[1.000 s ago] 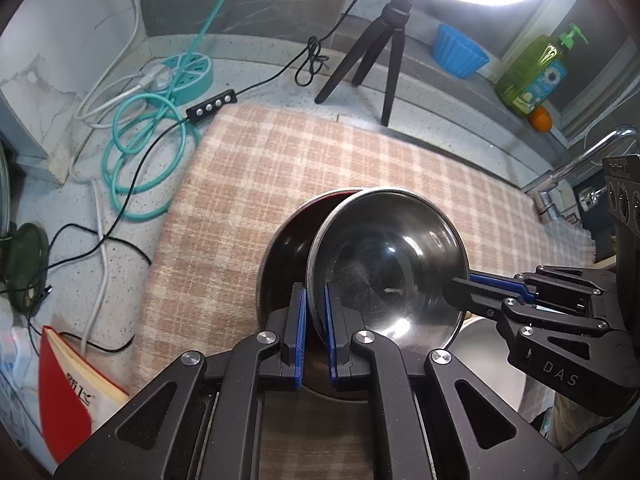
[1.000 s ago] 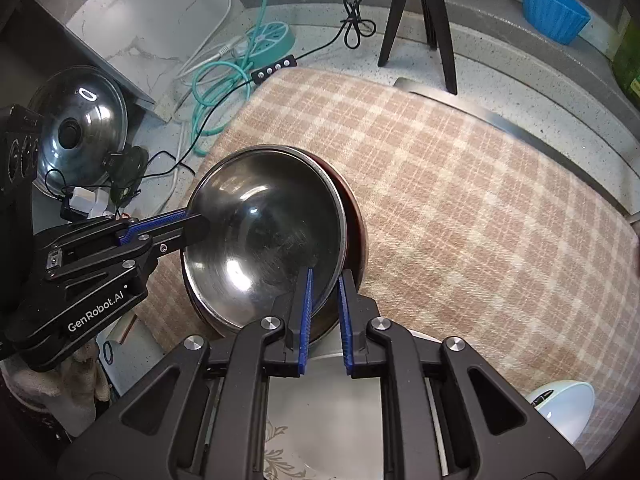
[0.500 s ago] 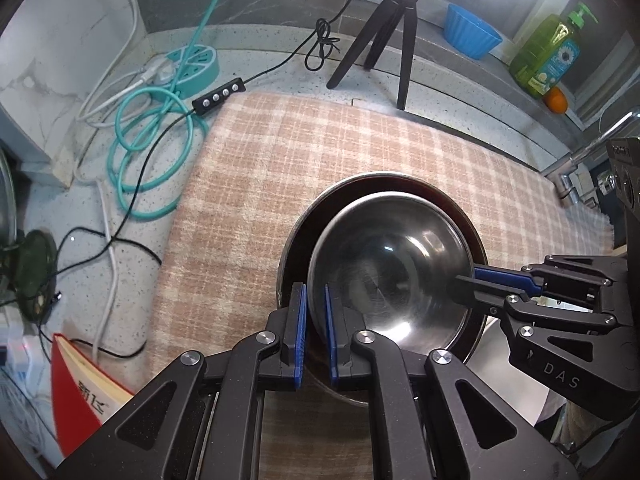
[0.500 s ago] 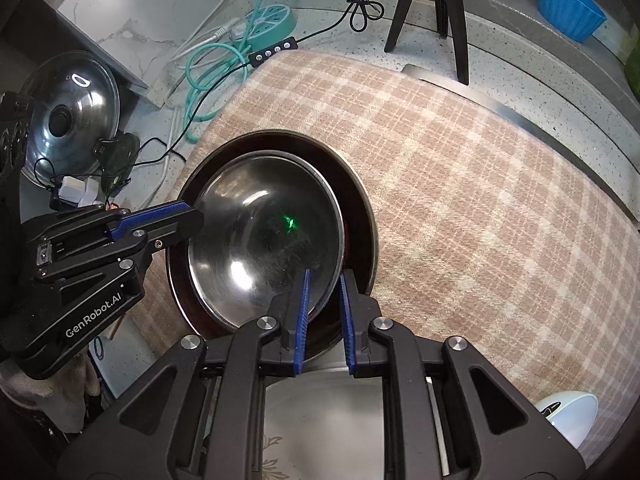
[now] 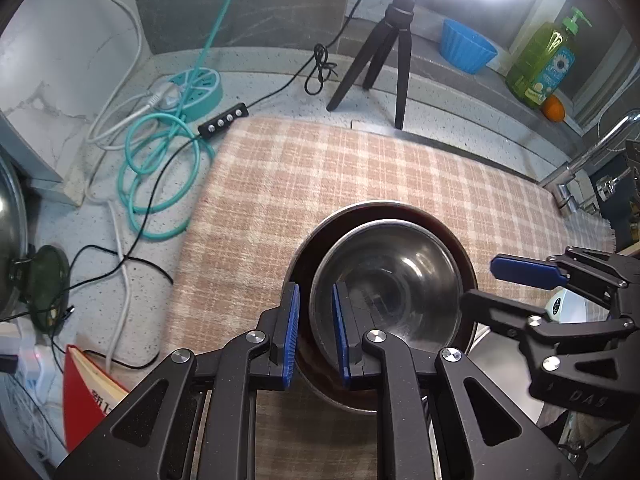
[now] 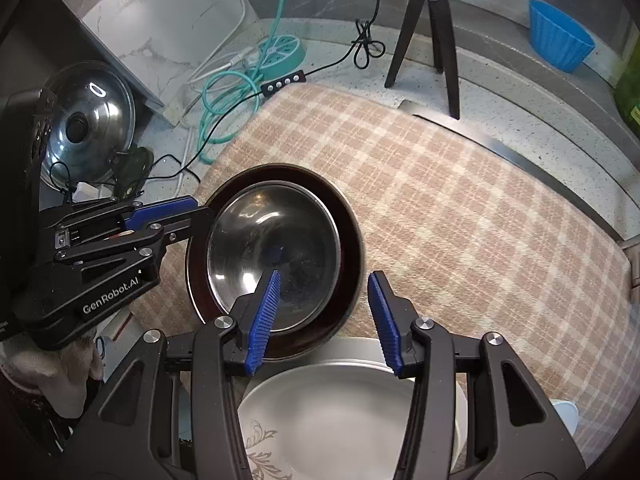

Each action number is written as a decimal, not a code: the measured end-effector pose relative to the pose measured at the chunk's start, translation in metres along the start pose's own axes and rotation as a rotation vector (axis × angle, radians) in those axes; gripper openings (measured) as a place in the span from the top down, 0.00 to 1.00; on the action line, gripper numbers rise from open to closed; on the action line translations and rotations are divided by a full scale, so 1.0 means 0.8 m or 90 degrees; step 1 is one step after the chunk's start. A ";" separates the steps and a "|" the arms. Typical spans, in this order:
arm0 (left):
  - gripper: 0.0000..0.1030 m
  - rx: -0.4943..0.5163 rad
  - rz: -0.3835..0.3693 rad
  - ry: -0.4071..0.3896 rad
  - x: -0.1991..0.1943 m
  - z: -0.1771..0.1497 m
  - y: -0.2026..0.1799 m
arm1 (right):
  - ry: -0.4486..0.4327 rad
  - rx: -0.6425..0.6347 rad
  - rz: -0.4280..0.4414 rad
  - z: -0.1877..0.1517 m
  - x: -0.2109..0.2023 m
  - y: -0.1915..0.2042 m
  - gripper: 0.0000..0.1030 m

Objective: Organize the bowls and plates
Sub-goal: 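Open both tools and release the nested steel bowls, then move both tools toward the white bowl on the cloth, then grasp the white bowl rim with the left tool while the right tool grasps it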

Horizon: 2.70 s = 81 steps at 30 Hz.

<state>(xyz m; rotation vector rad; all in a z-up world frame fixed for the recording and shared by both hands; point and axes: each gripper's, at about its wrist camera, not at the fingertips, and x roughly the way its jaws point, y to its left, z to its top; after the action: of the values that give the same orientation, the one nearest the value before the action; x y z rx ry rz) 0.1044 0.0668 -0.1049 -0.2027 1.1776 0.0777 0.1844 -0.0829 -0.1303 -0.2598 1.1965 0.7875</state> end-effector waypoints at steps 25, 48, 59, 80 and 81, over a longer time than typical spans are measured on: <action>0.68 0.081 -0.073 -0.030 -0.022 -0.052 -0.131 | -0.057 0.085 -0.101 -0.096 -0.078 -0.128 0.28; 0.68 0.111 -0.135 0.005 0.004 -0.081 -0.251 | -0.036 0.161 -0.100 -0.185 -0.112 -0.254 0.28; 0.69 0.151 -0.166 0.040 0.022 -0.087 -0.300 | -0.012 0.179 -0.063 -0.225 -0.109 -0.275 0.55; 0.89 0.148 -0.158 0.091 0.056 -0.092 -0.323 | 0.028 0.202 0.012 -0.242 -0.081 -0.287 0.85; 0.89 0.149 -0.157 0.092 0.057 -0.092 -0.324 | 0.027 0.203 0.014 -0.242 -0.081 -0.288 0.86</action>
<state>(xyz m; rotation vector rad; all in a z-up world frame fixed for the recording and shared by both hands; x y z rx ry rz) 0.0982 -0.2033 -0.1435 -0.1477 1.2864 -0.2943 0.1870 -0.3838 -0.1941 -0.0005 1.3466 0.6006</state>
